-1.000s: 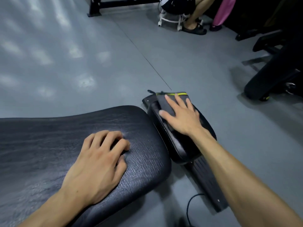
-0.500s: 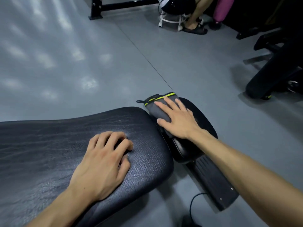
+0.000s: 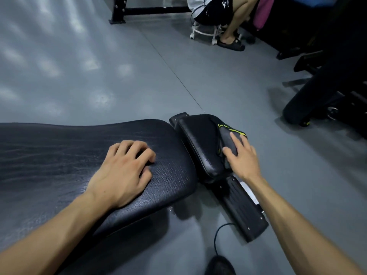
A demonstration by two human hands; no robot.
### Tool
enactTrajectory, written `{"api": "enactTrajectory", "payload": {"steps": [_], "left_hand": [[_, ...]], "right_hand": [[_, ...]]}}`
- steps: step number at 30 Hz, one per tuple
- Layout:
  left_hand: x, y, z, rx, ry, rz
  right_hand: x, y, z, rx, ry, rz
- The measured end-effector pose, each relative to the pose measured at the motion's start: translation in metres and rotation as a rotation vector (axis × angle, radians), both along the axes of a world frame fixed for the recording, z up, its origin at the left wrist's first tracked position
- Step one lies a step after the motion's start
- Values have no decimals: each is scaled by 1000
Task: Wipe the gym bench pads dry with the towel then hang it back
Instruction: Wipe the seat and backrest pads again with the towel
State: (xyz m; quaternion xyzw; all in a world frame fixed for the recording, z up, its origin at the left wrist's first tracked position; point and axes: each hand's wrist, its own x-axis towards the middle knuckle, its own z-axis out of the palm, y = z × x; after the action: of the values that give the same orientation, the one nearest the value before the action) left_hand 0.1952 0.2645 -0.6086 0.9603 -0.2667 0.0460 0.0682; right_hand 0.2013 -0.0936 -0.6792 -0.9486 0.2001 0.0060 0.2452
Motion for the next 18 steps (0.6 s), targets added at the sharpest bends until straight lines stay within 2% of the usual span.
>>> {"api": "enactTrajectory", "payload": {"steps": [5, 9, 13, 18], "left_hand": [[1, 0, 0, 0, -2, -11], [3, 1, -2, 8, -12, -15], [5, 2, -4, 27, -17, -30], [7, 3, -4, 31, -12, -38]], "right_hand": [[-64, 30, -10, 16, -113, 4], [-29, 11, -4, 89, -14, -4], [5, -6, 5, 183, 74, -120], [-3, 10, 10, 21, 65, -88]]}}
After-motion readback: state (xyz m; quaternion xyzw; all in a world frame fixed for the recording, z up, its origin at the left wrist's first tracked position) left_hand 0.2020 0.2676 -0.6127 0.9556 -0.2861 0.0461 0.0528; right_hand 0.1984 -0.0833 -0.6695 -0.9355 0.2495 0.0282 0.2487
